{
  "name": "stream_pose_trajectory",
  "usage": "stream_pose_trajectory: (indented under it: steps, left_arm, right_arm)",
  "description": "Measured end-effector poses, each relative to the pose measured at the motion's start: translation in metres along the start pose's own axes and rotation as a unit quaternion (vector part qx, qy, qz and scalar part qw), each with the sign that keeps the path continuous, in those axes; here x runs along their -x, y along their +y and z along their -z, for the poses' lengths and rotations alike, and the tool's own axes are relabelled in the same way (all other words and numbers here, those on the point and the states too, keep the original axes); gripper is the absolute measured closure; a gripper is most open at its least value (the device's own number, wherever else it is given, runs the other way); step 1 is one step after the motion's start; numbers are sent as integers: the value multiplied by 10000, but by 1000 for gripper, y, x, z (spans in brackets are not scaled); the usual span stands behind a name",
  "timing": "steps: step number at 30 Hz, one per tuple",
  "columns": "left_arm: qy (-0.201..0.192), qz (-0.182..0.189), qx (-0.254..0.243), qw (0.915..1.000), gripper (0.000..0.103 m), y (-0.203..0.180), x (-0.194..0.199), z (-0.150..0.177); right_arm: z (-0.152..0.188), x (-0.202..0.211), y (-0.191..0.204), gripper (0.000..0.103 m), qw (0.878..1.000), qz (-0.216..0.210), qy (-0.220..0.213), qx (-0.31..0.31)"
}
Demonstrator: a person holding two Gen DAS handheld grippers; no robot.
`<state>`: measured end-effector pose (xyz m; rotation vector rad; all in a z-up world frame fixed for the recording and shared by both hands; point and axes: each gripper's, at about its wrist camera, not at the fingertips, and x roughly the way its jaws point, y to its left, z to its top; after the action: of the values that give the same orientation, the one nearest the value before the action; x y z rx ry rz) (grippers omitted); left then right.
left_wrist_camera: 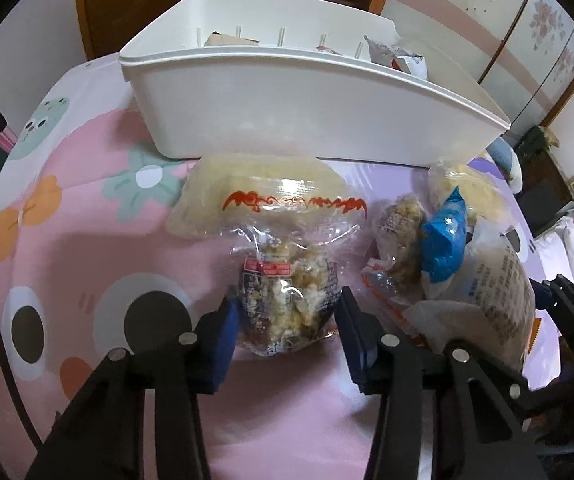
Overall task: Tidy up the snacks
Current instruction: 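Lift both packets over the white bin and open both tools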
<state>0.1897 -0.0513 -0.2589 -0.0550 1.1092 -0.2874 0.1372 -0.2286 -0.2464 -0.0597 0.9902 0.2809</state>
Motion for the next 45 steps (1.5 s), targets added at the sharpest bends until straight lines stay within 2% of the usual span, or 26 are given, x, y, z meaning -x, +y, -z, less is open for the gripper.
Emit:
stream_pose_trajectory:
  steps: [5, 11, 17, 28, 35, 41, 45]
  left_arm:
    - [-125, -1, 20, 9999, 58, 2, 20, 7]
    - [-465, -26, -14, 9989, 58, -2, 65, 17]
    - [-770, -10, -140, 9969, 58, -10, 113, 34]
    - [-1328, 169, -244, 9907, 58, -20, 194, 51]
    - [-1681, 4, -332, 9852, 58, -20, 241, 34]
    - [-1793, -225, -398, 9827, 58, -17, 269, -3]
    - [-1972, -382, -568, 9780, 58, -22, 284, -34]
  right_arm:
    - [1, 7, -3, 24, 9999, -88, -31, -108]
    - [8, 24, 7, 25, 9993, -338, 51, -180]
    - [15, 71, 26, 25, 9990, -237, -374, -15]
    - [19, 148, 37, 24, 9936, -83, -1120, -119]
    - [-8, 200, 39, 24, 9843, 382, -1721, 70]
    - [-49, 241, 41, 23, 9696, 615, -2349, 302]
    - [-88, 259, 36, 23, 9583, 642, -2772, 254]
